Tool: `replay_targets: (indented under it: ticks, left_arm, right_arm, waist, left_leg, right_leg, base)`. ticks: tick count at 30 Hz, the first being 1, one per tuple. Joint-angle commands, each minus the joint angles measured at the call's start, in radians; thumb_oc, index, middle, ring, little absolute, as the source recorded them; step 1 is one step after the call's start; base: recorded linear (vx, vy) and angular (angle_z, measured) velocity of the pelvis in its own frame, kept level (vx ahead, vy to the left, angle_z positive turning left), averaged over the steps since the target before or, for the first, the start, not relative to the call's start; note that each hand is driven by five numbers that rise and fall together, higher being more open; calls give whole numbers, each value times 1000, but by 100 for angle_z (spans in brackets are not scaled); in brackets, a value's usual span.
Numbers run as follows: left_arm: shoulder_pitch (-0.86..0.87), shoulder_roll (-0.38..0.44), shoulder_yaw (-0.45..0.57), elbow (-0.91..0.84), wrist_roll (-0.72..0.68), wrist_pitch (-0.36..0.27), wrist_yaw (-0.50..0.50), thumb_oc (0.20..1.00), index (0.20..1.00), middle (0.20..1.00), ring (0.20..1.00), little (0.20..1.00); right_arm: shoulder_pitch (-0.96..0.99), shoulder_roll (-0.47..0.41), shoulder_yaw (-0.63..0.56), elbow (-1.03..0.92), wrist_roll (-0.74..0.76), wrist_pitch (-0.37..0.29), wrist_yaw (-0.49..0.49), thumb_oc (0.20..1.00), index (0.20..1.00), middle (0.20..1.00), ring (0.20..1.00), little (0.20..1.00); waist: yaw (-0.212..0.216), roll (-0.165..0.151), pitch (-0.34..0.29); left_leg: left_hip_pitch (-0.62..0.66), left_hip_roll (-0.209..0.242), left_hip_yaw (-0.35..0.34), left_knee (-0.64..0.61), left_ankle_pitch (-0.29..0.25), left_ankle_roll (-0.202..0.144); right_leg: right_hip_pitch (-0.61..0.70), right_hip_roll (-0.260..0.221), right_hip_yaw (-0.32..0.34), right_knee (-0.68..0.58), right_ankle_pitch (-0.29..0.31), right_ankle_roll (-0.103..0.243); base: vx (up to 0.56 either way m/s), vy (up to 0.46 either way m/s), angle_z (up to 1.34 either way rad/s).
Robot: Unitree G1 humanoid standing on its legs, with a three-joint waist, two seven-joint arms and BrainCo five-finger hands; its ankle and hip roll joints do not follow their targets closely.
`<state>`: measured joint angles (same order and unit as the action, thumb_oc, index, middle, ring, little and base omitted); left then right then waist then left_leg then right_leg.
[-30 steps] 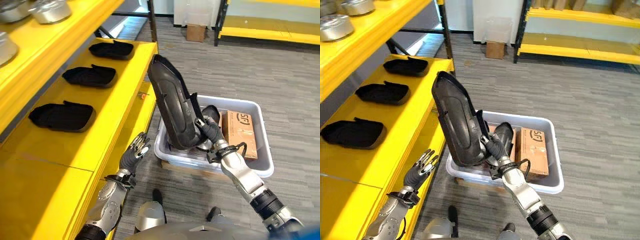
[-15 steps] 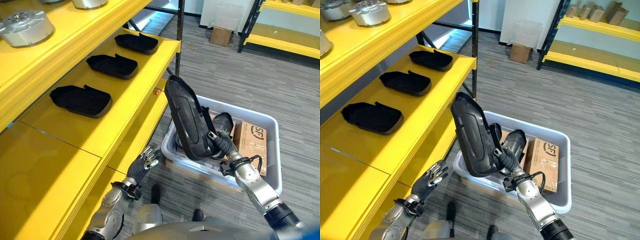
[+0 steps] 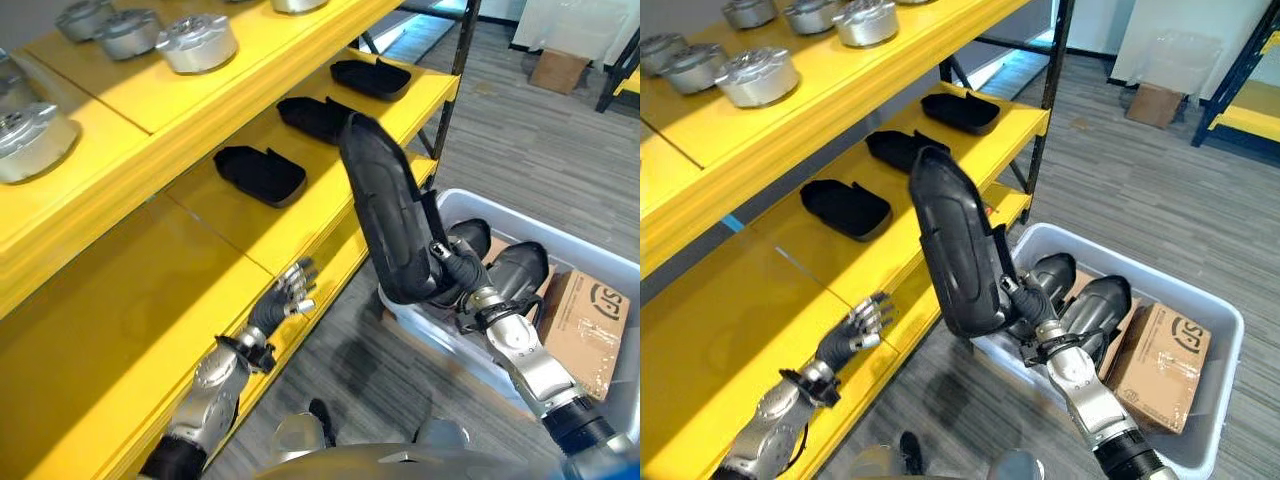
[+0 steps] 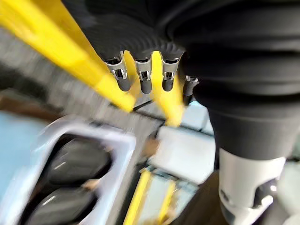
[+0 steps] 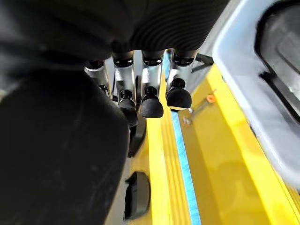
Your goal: Move parts from the plastic box to the shelf.
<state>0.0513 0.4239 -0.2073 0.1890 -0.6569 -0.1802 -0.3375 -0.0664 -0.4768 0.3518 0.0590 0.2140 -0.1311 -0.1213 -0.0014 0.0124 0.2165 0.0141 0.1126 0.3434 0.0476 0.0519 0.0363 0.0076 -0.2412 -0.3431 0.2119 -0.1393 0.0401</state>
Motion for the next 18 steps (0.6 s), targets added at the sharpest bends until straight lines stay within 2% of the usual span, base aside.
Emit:
replay_targets:
  ticks: [1,4,5,6,7,9,13,18]
  left_arm:
    - [53,6,2,-67,-27,-43,0,1000,1000,1000,1000,1000]
    - [40,2,-23,-64,-2,-69,36,1000,1000,1000,1000,1000]
    - [47,3,-27,-74,36,-90,98,1000,1000,1000,1000,1000]
    - [50,4,-26,-77,42,-95,115,1000,1000,1000,1000,1000]
    - [55,8,-20,-84,43,-96,120,1000,1000,1000,1000,1000]
    - [83,13,-6,-104,57,-94,109,1000,1000,1000,1000,1000]
    - [126,17,5,-131,64,-108,96,1000,1000,1000,1000,1000]
    - [146,23,0,-148,70,-94,76,1000,1000,1000,1000,1000]
  right_arm:
    - [-25,5,10,-74,12,-100,-5,200,200,200,200,200]
    - [-25,6,19,-64,14,-94,-10,200,200,200,200,200]
    - [-31,13,25,-58,21,-85,-19,200,200,200,200,200]
    - [-31,15,26,-59,19,-79,-15,200,200,200,200,200]
    - [-34,17,28,-66,12,-69,-17,200,200,200,200,200]
    - [-38,26,33,-76,28,-20,-13,200,200,200,200,200]
    - [-38,40,42,-96,26,20,5,200,200,200,200,200]
    - [-56,43,62,-108,14,47,28,200,200,200,200,200]
  waist:
    - [-24,15,-54]
    - [-25,28,-51]
    - [-7,34,-48]
    - [-4,34,-48]
    - [8,37,-47]
    - [34,35,-47]
    - [79,22,-47]
    - [132,3,-40]
  left_leg:
    - [65,228,69,70,59,-162]
    - [78,208,84,44,36,-156]
    - [79,179,62,27,20,-149]
    - [81,172,58,22,14,-146]
    - [79,162,59,4,15,-129]
    - [88,138,35,-23,10,-123]
    - [103,102,11,-71,17,-114]
    - [105,71,10,-101,20,-101]
  right_leg:
    - [6,39,-16,28,-5,7]
    - [20,13,-33,53,-16,19]
    - [36,9,-35,44,-8,29]
    - [39,6,-35,42,-5,33]
    - [38,4,-49,29,22,31]
    - [52,-2,-56,14,35,46]
    - [85,-15,-84,-40,76,82]
    - [107,-32,-134,-81,112,115]
  base:
    - [-43,396,53]
    - [2,393,83]
    - [6,402,65]
    - [-56,468,45]
    - [-68,392,38]
    - [-47,369,40]
    - [-28,291,41]
    - [-66,199,24]
